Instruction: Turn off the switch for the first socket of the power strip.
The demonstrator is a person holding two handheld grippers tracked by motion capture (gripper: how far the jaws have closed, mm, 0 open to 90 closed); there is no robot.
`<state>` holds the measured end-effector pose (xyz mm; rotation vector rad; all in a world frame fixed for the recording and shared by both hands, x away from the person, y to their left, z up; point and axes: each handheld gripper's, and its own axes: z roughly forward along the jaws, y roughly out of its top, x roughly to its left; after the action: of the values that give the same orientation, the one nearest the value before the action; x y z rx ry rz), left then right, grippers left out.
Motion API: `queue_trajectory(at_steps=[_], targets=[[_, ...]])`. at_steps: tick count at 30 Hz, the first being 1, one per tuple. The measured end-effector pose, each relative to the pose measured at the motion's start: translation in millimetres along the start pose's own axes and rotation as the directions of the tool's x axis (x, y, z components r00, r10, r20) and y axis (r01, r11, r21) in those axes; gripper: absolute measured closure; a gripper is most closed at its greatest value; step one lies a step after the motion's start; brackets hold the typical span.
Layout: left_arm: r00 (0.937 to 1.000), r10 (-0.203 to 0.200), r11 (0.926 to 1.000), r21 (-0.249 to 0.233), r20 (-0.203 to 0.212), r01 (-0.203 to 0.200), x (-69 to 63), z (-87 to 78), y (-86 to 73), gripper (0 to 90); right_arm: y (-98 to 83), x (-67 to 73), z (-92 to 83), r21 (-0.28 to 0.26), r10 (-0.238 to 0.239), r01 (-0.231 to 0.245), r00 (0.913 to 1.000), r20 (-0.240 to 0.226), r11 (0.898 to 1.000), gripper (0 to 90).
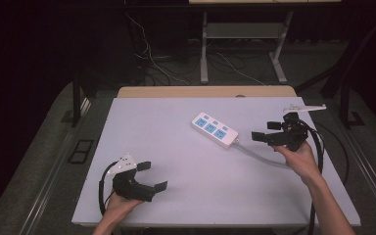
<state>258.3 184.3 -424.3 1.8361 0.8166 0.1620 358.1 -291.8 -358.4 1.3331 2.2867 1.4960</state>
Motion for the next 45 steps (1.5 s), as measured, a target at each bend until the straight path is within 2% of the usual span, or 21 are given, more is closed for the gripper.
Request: queue_trajectory(at_steps=[16, 36, 45], targets=[[1.0000, 0.001, 1.0000, 0.005, 0.004, -0.001, -0.4, 1.3, 0.2, 0.0, -39.7, 9.0, -13.7, 0.007, 0.005, -0.005, 0.9994, -0.033, 1.000, 0.1], [1.0000, 0.004, 0.9999, 0.012, 0.004, -0.004, -0.4, 2.0, 0.1, 0.0, -98.6, 29.6, -17.2, 0.046, -0.010, 0.014, 0.9973, -0.073, 0.999, 0.1], [1.0000, 0.002, 0.9999, 0.016, 0.006, -0.002, -0.3, 2.4, 0.0, 0.0, -115.6, 32.8, -18.0, 0.055, -0.024, 0.028, 0.9970, -0.074, 0.998, 0.1]])
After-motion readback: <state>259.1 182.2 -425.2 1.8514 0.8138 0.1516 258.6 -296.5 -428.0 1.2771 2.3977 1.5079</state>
